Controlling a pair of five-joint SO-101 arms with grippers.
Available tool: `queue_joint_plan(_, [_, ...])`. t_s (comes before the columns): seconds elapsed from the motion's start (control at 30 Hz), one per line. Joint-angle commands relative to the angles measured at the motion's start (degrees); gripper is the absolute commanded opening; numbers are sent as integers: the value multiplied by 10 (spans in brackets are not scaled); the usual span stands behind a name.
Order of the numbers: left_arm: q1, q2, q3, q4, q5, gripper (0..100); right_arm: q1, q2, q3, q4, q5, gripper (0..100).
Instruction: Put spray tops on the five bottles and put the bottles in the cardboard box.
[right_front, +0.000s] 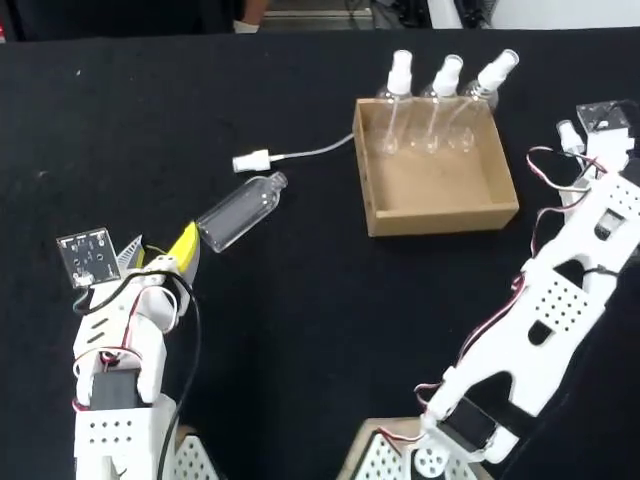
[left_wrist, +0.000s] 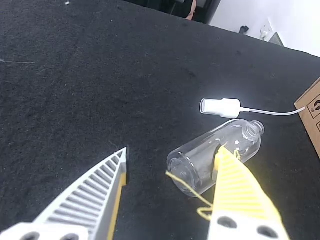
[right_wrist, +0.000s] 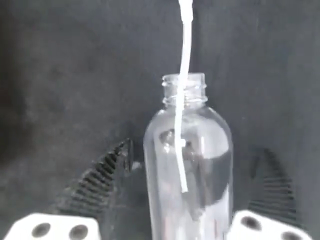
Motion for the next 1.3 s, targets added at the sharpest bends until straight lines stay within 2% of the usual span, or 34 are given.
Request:
queue_joint_plan(0.0, [-2,-1,13,4,-4,270,-14,22,-120,38,2,59])
queue_joint_plan(0.03, [-2,-1,13,4,-4,270,-11,30,-143,43,2,2])
queue_joint_plan(0.1, [-2,-1,13,4,-4,270,-5,48,-190,60,1,41])
queue_joint_plan(0.17, [-1,-1,13,4,-4,270,5,61,-228,71,1,6])
queue_joint_plan(0.67, [-1,-1,13,4,-4,270,86,-11,-220,182,-25,11])
queue_joint_plan(1.0, [-1,-1,13,4,-4,270,126,-14,-218,185,-25,11])
queue_joint_plan(1.27, [-1,-1,13,4,-4,270,102,-12,-217,150,-30,11])
